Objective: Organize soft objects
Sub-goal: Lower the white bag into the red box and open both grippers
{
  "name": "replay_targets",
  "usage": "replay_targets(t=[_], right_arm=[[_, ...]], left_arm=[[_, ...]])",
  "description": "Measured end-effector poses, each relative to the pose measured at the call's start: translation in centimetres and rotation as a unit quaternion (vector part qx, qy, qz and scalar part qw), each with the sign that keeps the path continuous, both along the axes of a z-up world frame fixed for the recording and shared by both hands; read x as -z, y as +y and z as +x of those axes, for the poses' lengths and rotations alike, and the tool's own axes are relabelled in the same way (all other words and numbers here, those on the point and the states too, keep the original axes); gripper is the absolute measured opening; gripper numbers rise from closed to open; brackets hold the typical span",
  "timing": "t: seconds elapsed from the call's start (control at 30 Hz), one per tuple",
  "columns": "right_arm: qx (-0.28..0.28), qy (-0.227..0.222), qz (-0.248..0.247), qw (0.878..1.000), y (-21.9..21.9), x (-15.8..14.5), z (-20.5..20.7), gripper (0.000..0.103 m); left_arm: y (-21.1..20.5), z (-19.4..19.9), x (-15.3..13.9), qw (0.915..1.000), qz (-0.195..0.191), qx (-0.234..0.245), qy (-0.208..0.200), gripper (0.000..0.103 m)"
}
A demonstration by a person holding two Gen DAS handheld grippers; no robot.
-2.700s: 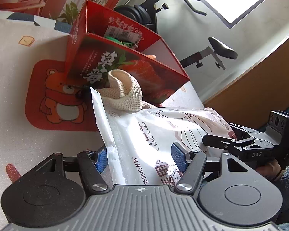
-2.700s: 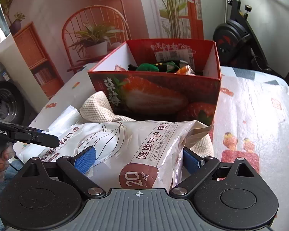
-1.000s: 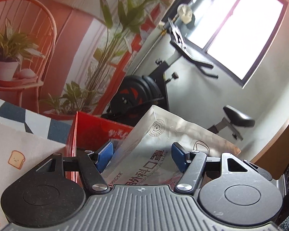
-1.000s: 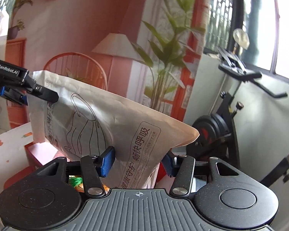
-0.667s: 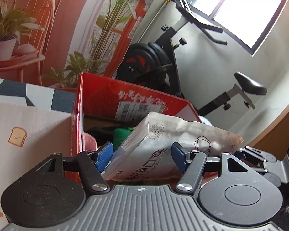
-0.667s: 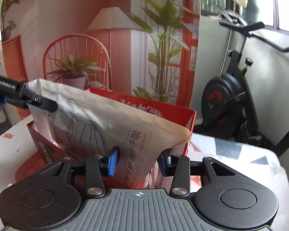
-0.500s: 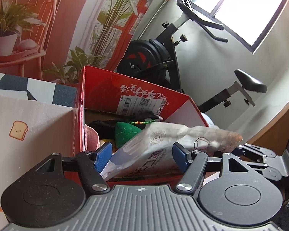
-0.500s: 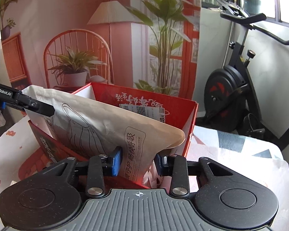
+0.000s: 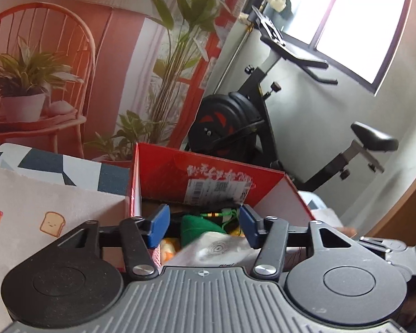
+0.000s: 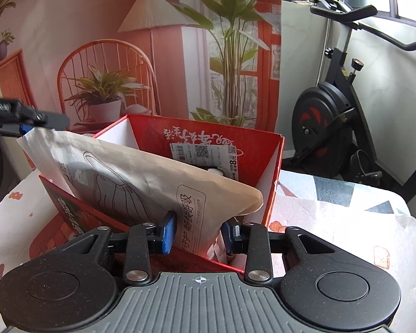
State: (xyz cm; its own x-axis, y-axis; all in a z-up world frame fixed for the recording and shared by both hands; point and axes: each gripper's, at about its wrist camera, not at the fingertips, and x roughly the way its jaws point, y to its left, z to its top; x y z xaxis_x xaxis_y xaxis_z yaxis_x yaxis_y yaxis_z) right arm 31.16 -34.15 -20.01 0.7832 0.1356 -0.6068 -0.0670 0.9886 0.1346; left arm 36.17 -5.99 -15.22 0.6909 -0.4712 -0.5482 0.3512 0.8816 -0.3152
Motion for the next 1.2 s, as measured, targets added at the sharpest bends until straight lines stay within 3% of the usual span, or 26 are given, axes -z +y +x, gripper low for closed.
replay_targets(t=[0.13, 0.27, 0.4, 0.57, 0.77, 0.93, 1.07, 1.2], right_arm=[[-0.005, 0.002, -0.011, 1.0, 0.3, 0.2, -0.3, 0.034], [-0.001, -0.008, 0.007, 1.0, 0.1, -0.2, -1.3, 0.056], [0.004, -0.018, 0.037, 0.999, -0.3, -1.0, -2.2, 0.061], [0.034, -0.021, 0.115, 0.993, -1.7, -1.3, -2.3, 0.061], [0.089, -0.021, 0.234, 0.968, -4.0, -0.7, -1.7, 0.063], [0.125, -0.008, 0.227, 0.966, -4.0, 0.2, -1.1, 0.058], [0.138, 0.001, 0.194, 0.971, -3.1, 0.4, -0.4, 0.037], [0.13, 0.022, 0.134, 0.982, -2.0, 0.5, 0.3, 0.028]], left_arm=[[-1.3, -0.1, 1.0, 0.9998, 0.021, 0.002, 0.004, 0.051], [-1.6, 0.0, 1.3, 0.9996, 0.028, 0.007, 0.001, 0.051], [-1.4, 0.0, 1.5, 0.9994, 0.034, 0.009, 0.0, 0.051], [-1.4, -0.1, 2.0, 0.9992, 0.04, 0.01, 0.0, 0.051], [-1.5, -0.4, 2.1, 0.999, 0.043, 0.012, -0.003, 0.051], [-1.4, -0.1, 2.4, 0.9992, 0.037, 0.015, 0.004, 0.051], [-1.1, -0.1, 2.8, 0.9993, 0.035, 0.013, 0.008, 0.051], [-1.0, 0.1, 3.0, 0.9993, 0.033, 0.016, 0.011, 0.051]])
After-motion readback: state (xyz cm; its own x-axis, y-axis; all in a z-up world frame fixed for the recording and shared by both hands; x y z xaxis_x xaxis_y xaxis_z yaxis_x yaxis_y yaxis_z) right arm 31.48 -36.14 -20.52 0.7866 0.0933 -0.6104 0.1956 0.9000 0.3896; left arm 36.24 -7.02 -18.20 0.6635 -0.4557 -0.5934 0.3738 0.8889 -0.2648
